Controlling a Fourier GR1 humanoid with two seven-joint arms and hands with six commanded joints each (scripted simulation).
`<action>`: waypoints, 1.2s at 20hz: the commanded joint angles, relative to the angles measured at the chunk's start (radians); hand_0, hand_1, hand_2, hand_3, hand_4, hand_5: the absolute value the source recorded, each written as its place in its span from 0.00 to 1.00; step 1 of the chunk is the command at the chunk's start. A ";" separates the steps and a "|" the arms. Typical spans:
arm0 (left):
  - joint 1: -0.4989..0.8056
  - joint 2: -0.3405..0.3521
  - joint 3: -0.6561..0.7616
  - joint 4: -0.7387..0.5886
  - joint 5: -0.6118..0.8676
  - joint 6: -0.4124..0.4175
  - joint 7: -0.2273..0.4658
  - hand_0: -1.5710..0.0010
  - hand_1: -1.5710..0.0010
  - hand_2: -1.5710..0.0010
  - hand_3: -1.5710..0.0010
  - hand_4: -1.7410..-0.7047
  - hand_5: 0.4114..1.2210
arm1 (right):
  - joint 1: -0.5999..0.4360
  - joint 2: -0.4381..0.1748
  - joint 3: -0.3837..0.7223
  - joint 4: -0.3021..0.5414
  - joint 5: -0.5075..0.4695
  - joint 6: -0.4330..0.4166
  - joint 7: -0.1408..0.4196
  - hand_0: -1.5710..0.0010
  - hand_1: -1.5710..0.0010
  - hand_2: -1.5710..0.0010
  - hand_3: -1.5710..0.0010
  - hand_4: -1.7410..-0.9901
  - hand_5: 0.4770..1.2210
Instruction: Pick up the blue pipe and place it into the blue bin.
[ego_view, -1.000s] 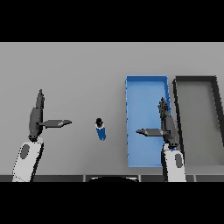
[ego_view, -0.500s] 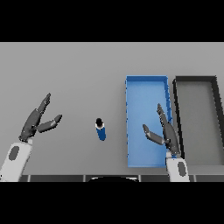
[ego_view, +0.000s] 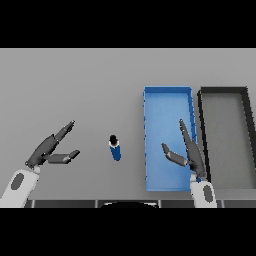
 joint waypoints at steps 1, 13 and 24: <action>-0.001 -0.008 -0.026 -0.016 -0.006 -0.012 0.024 1.00 1.00 1.00 1.00 0.61 0.15 | 0.001 0.002 0.006 -0.001 0.006 0.001 0.001 1.00 1.00 1.00 1.00 0.72 0.18; -0.054 -0.201 -0.206 0.006 -0.159 0.014 0.086 1.00 1.00 1.00 1.00 0.52 0.07 | 0.026 0.006 0.011 -0.041 0.007 -0.002 0.022 1.00 1.00 1.00 1.00 0.68 0.20; -0.185 -0.404 -0.253 0.246 -0.204 0.003 0.047 1.00 1.00 1.00 1.00 0.55 0.10 | 0.035 0.018 0.010 -0.037 0.005 -0.008 0.011 1.00 1.00 1.00 1.00 0.72 0.18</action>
